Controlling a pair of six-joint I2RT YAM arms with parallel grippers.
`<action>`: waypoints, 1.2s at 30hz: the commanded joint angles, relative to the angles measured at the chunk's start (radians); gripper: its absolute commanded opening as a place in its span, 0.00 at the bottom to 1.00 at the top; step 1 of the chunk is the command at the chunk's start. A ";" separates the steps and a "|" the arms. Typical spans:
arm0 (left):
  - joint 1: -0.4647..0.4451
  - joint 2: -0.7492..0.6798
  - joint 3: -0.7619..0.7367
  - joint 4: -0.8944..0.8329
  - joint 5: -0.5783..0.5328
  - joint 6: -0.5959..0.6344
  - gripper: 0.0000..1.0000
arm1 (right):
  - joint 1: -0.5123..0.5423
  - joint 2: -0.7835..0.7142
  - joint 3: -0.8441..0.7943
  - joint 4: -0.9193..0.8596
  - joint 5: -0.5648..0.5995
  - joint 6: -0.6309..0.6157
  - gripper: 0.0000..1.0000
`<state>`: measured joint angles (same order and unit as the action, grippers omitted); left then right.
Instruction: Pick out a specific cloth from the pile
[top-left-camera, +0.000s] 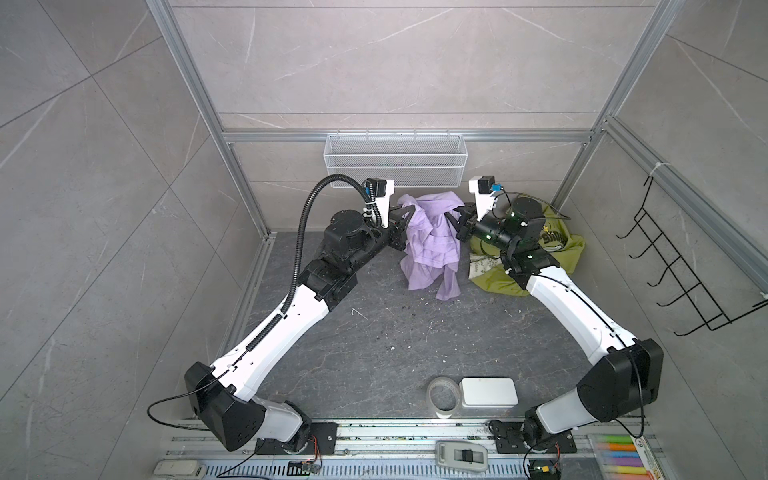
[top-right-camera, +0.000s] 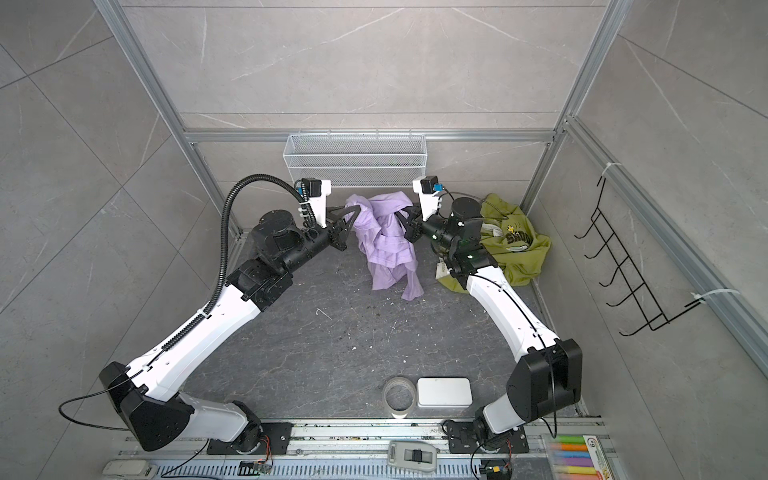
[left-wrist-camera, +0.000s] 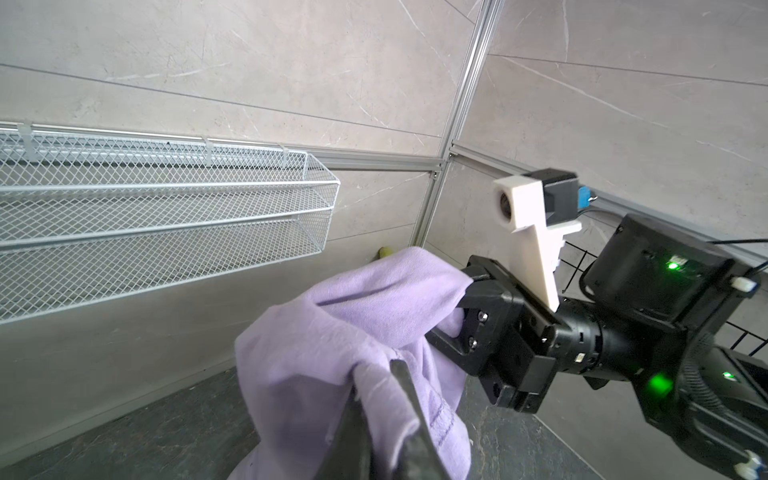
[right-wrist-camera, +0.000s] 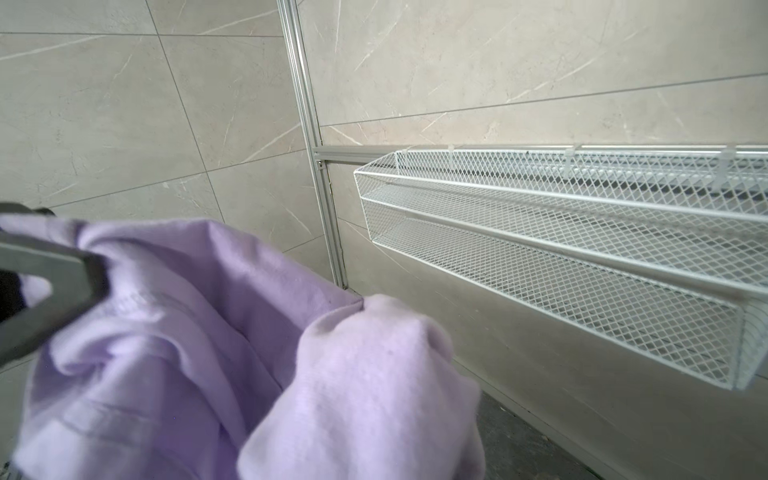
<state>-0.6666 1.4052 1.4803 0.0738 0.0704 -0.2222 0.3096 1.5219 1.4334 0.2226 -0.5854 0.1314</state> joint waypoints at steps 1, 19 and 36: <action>0.007 -0.040 -0.009 0.023 -0.029 0.040 0.00 | 0.021 -0.055 0.059 -0.023 0.040 0.014 0.00; 0.014 -0.124 -0.060 -0.007 -0.064 0.068 0.00 | 0.218 -0.108 0.166 -0.156 0.125 -0.048 0.00; 0.015 -0.295 -0.154 -0.097 -0.117 0.106 0.00 | 0.423 -0.006 0.296 -0.219 0.214 -0.122 0.00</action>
<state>-0.6537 1.1503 1.3384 -0.0254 -0.0334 -0.1452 0.7132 1.5005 1.6657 -0.0128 -0.3847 0.0391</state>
